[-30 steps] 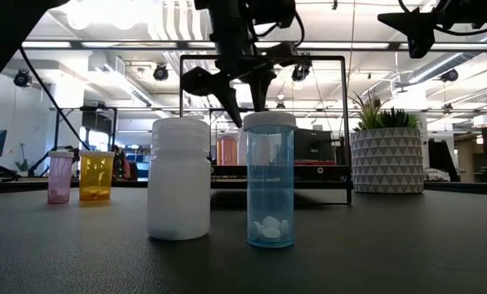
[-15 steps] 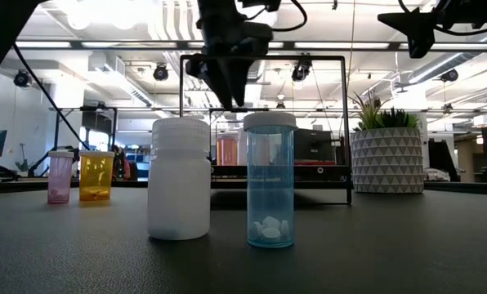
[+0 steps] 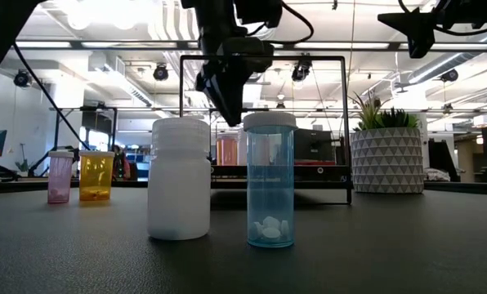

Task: Pick and place medicine bottles onto shelf by color
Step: Put the white pill bottle on the shelf

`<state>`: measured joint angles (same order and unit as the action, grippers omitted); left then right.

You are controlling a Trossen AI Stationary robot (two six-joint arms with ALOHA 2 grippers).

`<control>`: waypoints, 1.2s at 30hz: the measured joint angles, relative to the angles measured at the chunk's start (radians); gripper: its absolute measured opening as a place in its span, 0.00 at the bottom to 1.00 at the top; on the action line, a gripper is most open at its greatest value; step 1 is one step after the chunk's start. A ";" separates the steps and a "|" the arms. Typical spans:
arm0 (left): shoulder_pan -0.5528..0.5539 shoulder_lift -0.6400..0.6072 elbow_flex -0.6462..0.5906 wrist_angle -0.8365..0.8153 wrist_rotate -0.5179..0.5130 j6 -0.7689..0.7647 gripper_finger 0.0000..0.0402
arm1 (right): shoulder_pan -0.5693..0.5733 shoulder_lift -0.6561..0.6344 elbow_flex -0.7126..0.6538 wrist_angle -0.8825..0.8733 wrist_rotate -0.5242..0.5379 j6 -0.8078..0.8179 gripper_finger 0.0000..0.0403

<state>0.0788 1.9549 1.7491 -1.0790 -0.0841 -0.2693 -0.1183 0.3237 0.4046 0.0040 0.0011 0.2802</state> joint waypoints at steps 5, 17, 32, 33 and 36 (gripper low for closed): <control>0.000 0.001 -0.003 0.060 -0.003 0.045 0.23 | 0.000 0.000 0.000 0.000 0.000 0.000 0.56; 0.006 -0.039 -0.009 0.036 -0.030 0.136 0.23 | 0.000 0.000 0.000 0.000 0.000 0.000 0.56; 0.079 -0.091 -0.075 0.083 0.192 0.582 0.23 | 0.000 0.000 0.000 -0.002 0.000 0.000 0.56; 0.083 -0.091 -0.075 0.090 0.198 0.603 0.23 | 0.000 0.000 0.000 -0.002 0.000 0.000 0.56; 0.095 -0.092 -0.079 0.103 0.200 0.647 0.23 | 0.000 0.000 0.000 -0.002 0.000 0.000 0.56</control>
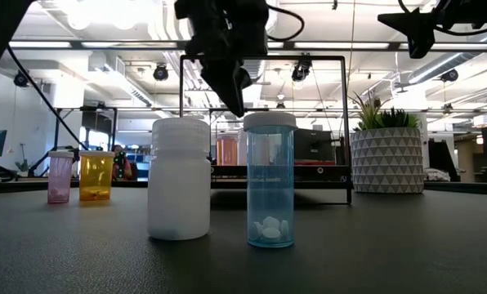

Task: Pick and place medicine bottles onto shelf by color
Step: Put the white pill bottle on the shelf, then put the left white pill bottle on the shelf aligned with the white pill bottle

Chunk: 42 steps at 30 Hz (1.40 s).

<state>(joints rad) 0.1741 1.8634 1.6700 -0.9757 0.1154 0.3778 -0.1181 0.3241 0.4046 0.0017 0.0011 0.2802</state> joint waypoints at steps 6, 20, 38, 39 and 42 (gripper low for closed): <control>0.020 0.000 -0.047 0.001 0.016 0.019 0.23 | 0.000 0.000 0.000 0.000 0.000 0.000 0.56; 0.032 0.000 -0.126 0.166 0.056 0.054 0.23 | 0.000 0.000 0.000 0.000 0.000 0.000 0.56; 0.040 -0.017 -0.118 0.208 0.056 0.039 0.23 | 0.000 0.000 0.000 0.000 0.000 0.000 0.56; 0.041 -0.030 -0.113 0.199 0.056 0.025 0.23 | 0.000 0.000 0.000 0.001 0.000 0.000 0.56; 0.043 -0.091 -0.113 0.156 0.052 -0.008 0.23 | 0.000 0.000 0.000 0.001 0.000 0.000 0.56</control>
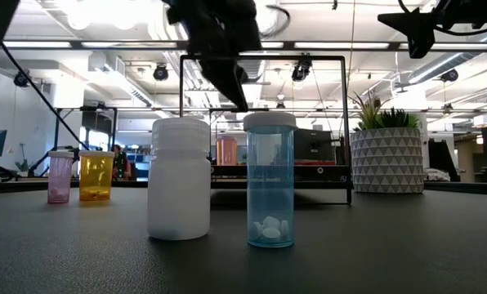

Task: Pick and place medicine bottles onto shelf by color
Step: Put the left white pill bottle on the shelf aligned with the white pill bottle

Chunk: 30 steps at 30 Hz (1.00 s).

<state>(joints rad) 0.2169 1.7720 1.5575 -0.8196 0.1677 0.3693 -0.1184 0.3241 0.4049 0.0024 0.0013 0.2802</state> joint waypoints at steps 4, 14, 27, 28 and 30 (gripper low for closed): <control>-0.001 -0.106 -0.010 -0.067 -0.022 -0.118 0.23 | 0.000 0.000 0.000 -0.001 0.000 0.000 0.56; -0.071 -0.344 -0.035 -0.175 -0.062 -0.829 0.23 | 0.000 0.000 0.000 -0.005 0.000 0.000 0.56; -0.439 -0.400 -0.114 -0.261 -0.124 -1.453 0.23 | 0.000 0.000 0.000 -0.005 0.000 0.000 0.56; -0.463 -0.399 -0.117 -0.263 -0.123 -1.488 0.23 | 0.000 0.000 0.000 -0.005 0.000 0.000 0.56; -0.511 -0.398 -0.131 -0.293 -0.123 -1.559 0.23 | 0.000 0.000 0.000 -0.005 0.000 0.000 0.56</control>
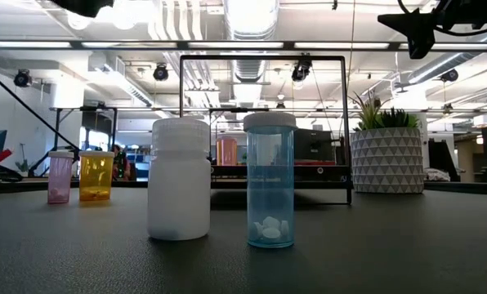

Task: Pick and place medicine bottles onto shelf by color
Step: Put the left white pill bottle on the shelf aligned with the white pill bottle

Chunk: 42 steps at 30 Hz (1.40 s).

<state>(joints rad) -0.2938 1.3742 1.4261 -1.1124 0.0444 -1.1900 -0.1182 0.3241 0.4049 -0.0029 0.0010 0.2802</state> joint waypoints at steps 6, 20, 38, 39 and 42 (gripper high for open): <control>-0.150 -0.001 -0.084 -0.081 -0.001 -0.216 0.28 | 0.000 0.000 0.000 0.000 0.000 0.000 0.56; -0.450 0.008 -0.332 0.035 0.009 -0.545 0.52 | 0.000 0.000 0.000 0.000 0.000 0.000 0.56; -0.537 0.209 -0.367 0.204 0.052 -0.638 0.52 | 0.000 0.000 0.000 0.000 0.000 0.000 0.56; -0.539 0.209 -0.367 0.204 0.056 -0.638 0.52 | 0.000 0.000 0.000 0.000 0.000 0.000 0.56; -0.548 0.209 -0.373 0.204 0.077 -0.638 0.52 | 0.000 0.000 0.000 0.000 0.000 0.000 0.56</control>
<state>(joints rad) -0.8418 1.5837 1.0528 -0.9086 0.1211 -1.8277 -0.1183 0.3241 0.4049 -0.0029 0.0010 0.2802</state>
